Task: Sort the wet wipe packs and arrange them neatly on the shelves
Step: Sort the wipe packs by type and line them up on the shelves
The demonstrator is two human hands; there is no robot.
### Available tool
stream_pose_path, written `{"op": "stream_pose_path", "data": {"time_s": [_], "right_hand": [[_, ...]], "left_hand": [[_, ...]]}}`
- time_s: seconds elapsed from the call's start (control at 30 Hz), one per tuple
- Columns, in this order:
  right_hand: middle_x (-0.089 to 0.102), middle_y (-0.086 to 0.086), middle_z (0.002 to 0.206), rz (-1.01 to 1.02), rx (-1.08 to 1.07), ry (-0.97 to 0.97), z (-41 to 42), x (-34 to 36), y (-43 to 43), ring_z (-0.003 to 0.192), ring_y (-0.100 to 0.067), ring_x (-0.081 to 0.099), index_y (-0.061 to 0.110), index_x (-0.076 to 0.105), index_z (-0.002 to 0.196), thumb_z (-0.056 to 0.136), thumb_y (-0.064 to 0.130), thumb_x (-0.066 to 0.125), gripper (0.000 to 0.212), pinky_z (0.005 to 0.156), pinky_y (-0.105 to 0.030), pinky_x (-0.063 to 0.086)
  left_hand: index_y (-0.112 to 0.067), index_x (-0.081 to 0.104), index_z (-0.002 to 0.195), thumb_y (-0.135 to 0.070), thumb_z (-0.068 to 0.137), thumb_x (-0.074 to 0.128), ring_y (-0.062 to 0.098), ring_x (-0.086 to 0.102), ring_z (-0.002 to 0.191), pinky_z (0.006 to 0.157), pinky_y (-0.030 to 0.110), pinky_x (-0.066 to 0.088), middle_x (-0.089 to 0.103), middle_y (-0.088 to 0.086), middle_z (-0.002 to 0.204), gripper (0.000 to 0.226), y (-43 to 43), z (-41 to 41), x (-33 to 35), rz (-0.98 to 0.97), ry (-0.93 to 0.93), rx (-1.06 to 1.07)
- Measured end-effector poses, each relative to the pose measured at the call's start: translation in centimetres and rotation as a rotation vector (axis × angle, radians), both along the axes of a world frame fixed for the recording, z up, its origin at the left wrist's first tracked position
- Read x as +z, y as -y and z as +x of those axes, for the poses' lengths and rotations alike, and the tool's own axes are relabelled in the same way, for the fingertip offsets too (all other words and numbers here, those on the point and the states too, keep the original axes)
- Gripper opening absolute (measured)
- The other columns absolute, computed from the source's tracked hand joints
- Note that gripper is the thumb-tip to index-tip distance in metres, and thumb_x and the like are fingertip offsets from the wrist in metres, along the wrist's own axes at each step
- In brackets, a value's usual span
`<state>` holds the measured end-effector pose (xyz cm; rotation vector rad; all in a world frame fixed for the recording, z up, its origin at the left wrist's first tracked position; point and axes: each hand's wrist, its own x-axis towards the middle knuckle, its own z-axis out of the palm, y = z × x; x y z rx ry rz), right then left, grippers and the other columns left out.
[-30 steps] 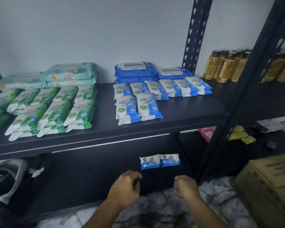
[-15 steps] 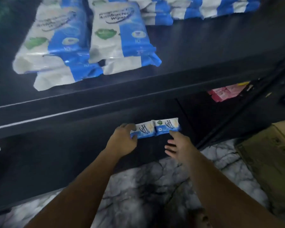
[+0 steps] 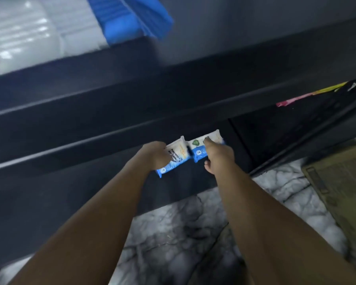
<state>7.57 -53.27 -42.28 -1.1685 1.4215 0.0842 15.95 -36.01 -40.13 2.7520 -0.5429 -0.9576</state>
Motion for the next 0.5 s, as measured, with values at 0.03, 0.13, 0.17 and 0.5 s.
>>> {"op": "stream_pose_path", "data": {"time_s": [0.03, 0.13, 0.17, 0.5], "right_hand": [[0.064, -0.006, 0.079, -0.073, 0.045, 0.0, 0.2, -0.3, 0.2, 0.068, -0.025, 0.064, 0.009, 0.062, 0.092, 0.079, 0.046, 0.073, 0.04, 0.075, -0.042, 0.062], [0.065, -0.004, 0.077, -0.262, 0.164, 0.026, 0.7, -0.6, 0.7, 0.075, -0.026, 0.068, 0.006, 0.065, 0.094, 0.077, 0.042, 0.071, 0.04, 0.079, -0.039, 0.061], [0.066, -0.004, 0.084, -0.311, 0.209, 0.042, 0.7, -0.6, 0.9, 0.08, -0.026, 0.067, 0.006, 0.065, 0.1, 0.078, 0.039, 0.071, 0.04, 0.077, -0.036, 0.059], [0.061, 0.004, 0.09, -0.408, 0.337, 0.213, -4.1, -0.9, -0.8, 0.076, -0.013, 0.061, 0.017, 0.054, 0.101, 0.08, 0.023, 0.076, 0.031, 0.069, -0.026, 0.048]], "left_hand": [[-0.012, 0.062, 0.095, -0.024, 0.092, 0.045, 0.027, 0.061, 0.093, 0.071, 0.032, 0.043, 0.065, 0.007, 0.105, 0.022, -0.2, -0.1, -0.2, 0.007, -0.002, 0.016], [-0.011, 0.06, 0.103, -0.03, 0.095, 0.045, 0.029, 0.057, 0.1, 0.077, 0.034, 0.043, 0.057, 0.008, 0.108, 0.025, -0.6, -0.8, -0.4, -0.012, 0.006, 0.106], [-0.009, 0.06, 0.106, -0.029, 0.096, 0.046, 0.03, 0.057, 0.101, 0.078, 0.034, 0.042, 0.056, 0.008, 0.107, 0.026, -0.7, -1.2, -0.5, -0.018, 0.006, 0.141], [-0.014, 0.065, 0.096, -0.033, 0.08, 0.071, 0.015, 0.065, 0.08, 0.063, 0.029, 0.047, 0.07, 0.002, 0.09, 0.026, -2.4, -5.7, -1.3, -0.331, -0.14, 0.603]]}}
